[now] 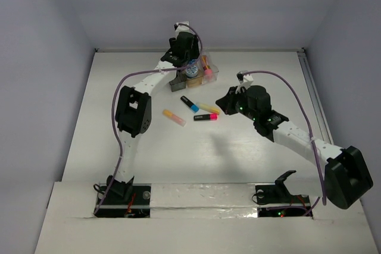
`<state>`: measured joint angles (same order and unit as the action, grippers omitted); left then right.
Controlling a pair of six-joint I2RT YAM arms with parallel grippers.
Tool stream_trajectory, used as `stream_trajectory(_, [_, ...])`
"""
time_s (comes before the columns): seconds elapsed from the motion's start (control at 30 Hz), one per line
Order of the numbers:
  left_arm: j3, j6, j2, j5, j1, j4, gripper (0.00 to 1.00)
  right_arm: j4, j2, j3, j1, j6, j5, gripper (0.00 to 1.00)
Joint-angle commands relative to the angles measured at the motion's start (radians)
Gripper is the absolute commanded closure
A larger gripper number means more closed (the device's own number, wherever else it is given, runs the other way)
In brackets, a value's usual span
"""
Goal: Sort the stationery into containers
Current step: Place the stationery in the storage box.
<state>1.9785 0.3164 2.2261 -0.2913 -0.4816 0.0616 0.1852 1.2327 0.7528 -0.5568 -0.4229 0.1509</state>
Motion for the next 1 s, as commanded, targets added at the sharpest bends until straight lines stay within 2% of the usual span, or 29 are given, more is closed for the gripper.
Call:
stream_trajectory(0.0, [0.075,0.009,-0.014,-0.029,0.011,-0.092,0.86,0.025,0.001,0.022,-0.003,0.007,0.010,0.95])
stream_trajectory(0.77, [0.023,-0.028,0.067,0.006,0.040,-0.146,0.81,0.025,0.044,0.034,-0.003,0.012,0.026,0.92])
stream_trajectory(0.87, [0.014,-0.033,0.070,0.006,0.040,-0.147,0.74,0.026,0.048,0.036,-0.003,0.012,0.024,0.92])
stream_trajectory(0.9, [0.013,-0.033,0.072,0.009,0.040,-0.148,0.65,0.026,0.048,0.034,-0.003,0.012,0.022,0.91])
stream_trajectory(0.97, [0.017,-0.034,0.076,0.018,0.040,-0.143,0.56,0.025,0.048,0.036,-0.003,0.013,0.016,0.90])
